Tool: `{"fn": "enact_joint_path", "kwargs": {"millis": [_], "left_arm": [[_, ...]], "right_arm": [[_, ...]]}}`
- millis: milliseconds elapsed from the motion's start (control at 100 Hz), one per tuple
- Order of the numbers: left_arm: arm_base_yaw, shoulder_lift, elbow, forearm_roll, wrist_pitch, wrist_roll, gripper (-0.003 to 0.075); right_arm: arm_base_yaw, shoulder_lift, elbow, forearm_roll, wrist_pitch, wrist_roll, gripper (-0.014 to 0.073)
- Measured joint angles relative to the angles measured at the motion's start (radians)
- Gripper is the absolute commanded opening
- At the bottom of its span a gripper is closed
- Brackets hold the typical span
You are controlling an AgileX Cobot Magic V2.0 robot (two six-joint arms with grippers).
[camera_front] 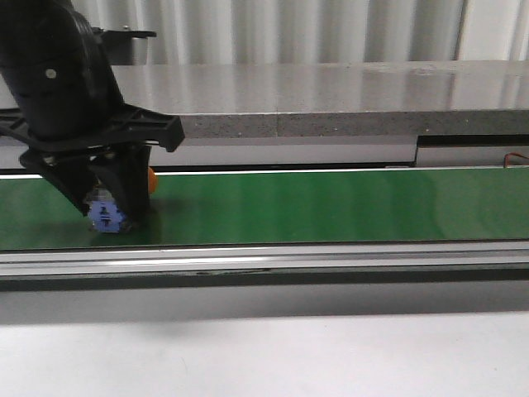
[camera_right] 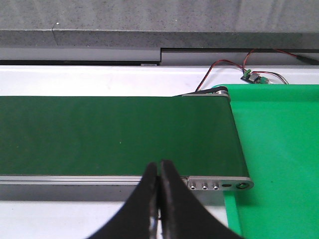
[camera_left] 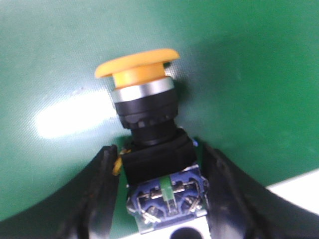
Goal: Move button from right to left
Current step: 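Lift the button with the left gripper and carry it over the blue tray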
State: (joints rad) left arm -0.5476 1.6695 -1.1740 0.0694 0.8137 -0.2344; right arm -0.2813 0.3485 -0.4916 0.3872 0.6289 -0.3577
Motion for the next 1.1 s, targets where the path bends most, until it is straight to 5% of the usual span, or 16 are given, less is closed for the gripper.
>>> {"fn": "enact_joint_path", "kwargs": {"millis": [230, 530, 800, 1100], "left_arm": [[0.114, -0.197, 0.0, 0.013, 0.089, 0.064, -0.002], [0.502, -0.377, 0.009, 0.016, 0.168, 0.256, -0.002], [0.825, -0.329, 0.025, -0.129, 0.137, 0.481, -0.002], [0.94, -0.13, 0.025, -0.154, 0.053, 0.538, -0.002]], "right_arm": [[0.0, 0.0, 0.0, 0.0, 0.0, 0.0, -0.0067], [0.0, 0.0, 0.002, 0.0, 0.0, 0.0, -0.0067], [0.0, 0.0, 0.002, 0.0, 0.002, 0.0, -0.0067], [0.0, 0.0, 0.002, 0.0, 0.002, 0.0, -0.0067]]}}
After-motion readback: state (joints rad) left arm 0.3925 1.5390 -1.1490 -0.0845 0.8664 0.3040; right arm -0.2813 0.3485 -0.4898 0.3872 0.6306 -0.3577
